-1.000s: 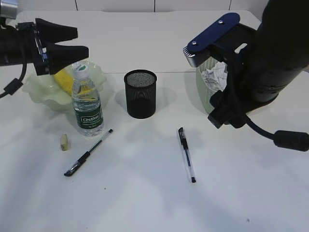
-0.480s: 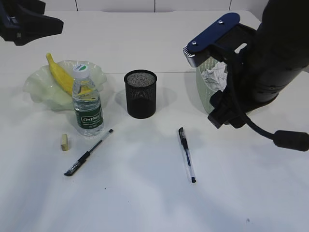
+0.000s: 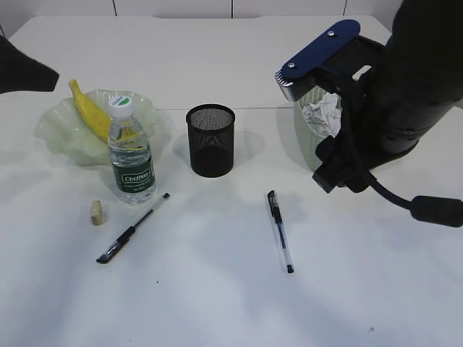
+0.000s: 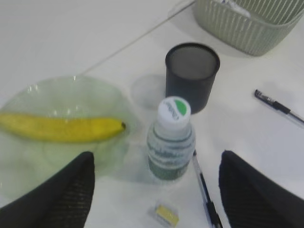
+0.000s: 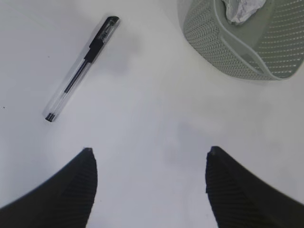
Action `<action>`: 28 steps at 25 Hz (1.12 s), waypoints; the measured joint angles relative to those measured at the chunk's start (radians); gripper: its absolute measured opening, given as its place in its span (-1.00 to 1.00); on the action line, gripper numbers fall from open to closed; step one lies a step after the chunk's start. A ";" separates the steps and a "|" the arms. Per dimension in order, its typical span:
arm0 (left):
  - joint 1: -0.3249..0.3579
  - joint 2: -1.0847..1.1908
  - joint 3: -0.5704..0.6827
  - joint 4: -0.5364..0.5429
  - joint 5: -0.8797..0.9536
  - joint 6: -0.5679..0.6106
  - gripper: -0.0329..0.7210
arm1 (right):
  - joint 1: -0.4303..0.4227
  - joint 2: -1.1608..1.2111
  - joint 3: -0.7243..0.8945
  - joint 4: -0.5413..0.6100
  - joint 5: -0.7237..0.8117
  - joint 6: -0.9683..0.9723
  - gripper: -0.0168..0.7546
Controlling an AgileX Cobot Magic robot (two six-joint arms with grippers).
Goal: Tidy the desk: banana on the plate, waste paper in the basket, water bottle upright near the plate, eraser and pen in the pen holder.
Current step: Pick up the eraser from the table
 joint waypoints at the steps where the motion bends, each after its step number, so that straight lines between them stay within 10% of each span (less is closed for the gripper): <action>1: 0.000 -0.002 0.000 0.068 0.002 -0.090 0.61 | 0.000 0.000 0.000 0.000 0.002 0.000 0.42; 13: 0.000 -0.004 0.002 0.613 0.231 -0.843 0.46 | 0.000 0.000 0.000 0.000 0.018 0.000 0.42; 28: 0.000 -0.007 0.002 0.533 0.293 -0.977 0.43 | 0.000 0.000 0.000 0.004 0.024 0.000 0.42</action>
